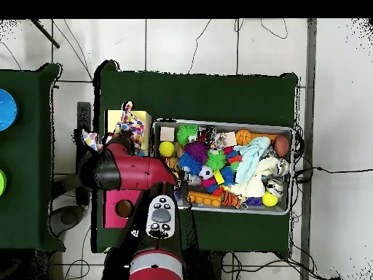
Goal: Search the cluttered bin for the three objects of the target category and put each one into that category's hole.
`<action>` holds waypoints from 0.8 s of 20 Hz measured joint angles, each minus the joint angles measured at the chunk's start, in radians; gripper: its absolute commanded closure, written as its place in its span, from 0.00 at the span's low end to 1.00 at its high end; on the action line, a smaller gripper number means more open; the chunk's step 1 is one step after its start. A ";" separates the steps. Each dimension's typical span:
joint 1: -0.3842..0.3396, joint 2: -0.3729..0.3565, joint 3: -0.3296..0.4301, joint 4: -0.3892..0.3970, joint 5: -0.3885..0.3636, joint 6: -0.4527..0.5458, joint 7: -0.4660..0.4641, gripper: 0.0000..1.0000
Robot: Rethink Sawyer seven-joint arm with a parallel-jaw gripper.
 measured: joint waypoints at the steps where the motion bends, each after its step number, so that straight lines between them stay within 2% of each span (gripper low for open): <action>1: -0.001 0.000 0.001 0.000 0.000 -0.001 0.000 1.00; 16: -0.013 0.024 0.013 0.003 -0.001 -0.074 0.000 1.00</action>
